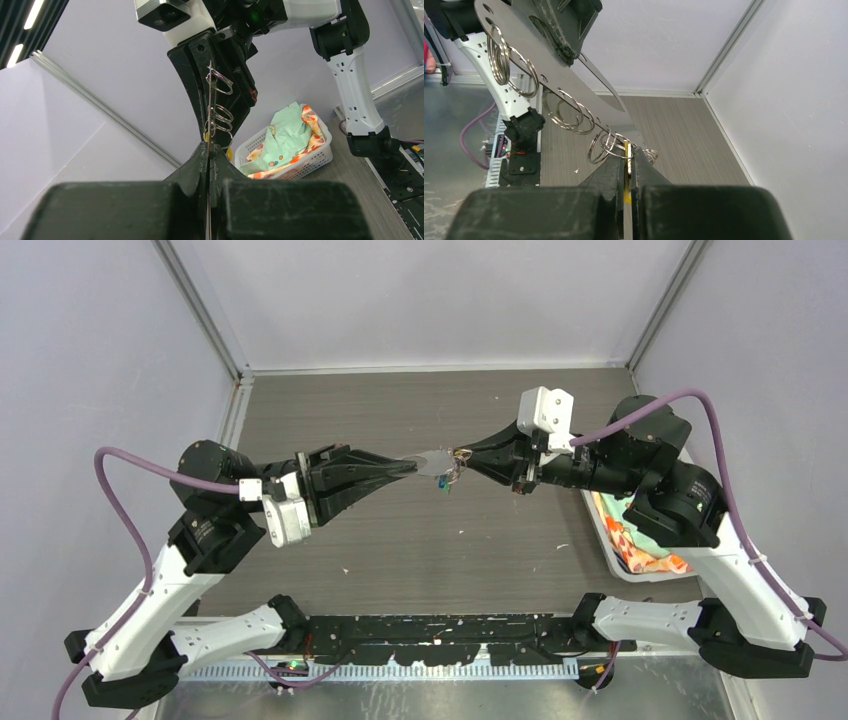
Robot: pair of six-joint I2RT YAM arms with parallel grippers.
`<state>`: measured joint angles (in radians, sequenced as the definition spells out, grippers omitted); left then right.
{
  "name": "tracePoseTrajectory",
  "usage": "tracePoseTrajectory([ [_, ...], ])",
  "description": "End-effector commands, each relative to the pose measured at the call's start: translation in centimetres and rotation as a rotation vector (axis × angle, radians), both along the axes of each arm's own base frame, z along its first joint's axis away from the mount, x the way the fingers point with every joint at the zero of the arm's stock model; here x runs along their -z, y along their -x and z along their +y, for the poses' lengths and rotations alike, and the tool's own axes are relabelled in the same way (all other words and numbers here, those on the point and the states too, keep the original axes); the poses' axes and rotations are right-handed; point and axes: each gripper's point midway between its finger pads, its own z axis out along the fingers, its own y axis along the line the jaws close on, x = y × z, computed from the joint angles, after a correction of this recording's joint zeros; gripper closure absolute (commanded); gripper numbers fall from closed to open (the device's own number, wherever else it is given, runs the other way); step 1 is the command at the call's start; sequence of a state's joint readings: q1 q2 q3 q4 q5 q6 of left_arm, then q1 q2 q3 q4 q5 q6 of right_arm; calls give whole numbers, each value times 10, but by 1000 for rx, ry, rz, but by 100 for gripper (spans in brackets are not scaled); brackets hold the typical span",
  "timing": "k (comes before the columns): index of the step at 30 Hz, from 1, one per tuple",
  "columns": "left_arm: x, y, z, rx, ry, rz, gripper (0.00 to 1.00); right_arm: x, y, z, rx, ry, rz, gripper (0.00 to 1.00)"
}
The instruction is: Remove the keys from the keyring
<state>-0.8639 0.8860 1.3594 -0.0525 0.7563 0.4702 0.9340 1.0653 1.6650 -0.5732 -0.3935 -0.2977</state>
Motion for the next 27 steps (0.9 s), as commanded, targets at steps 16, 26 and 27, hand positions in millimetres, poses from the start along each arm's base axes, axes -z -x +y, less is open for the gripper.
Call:
tracePoseTrajectory([
  [16, -27, 15, 4, 70, 59, -4, 100, -23, -2, -6, 13, -42, -174, 99],
  [26, -23, 10, -2, 81, 54, 72, 100, -25, -8, -9, 49, -83, -286, 99],
  [27, -24, 9, -2, 82, 54, 78, 100, -25, -8, -10, 53, -89, -297, 99],
])
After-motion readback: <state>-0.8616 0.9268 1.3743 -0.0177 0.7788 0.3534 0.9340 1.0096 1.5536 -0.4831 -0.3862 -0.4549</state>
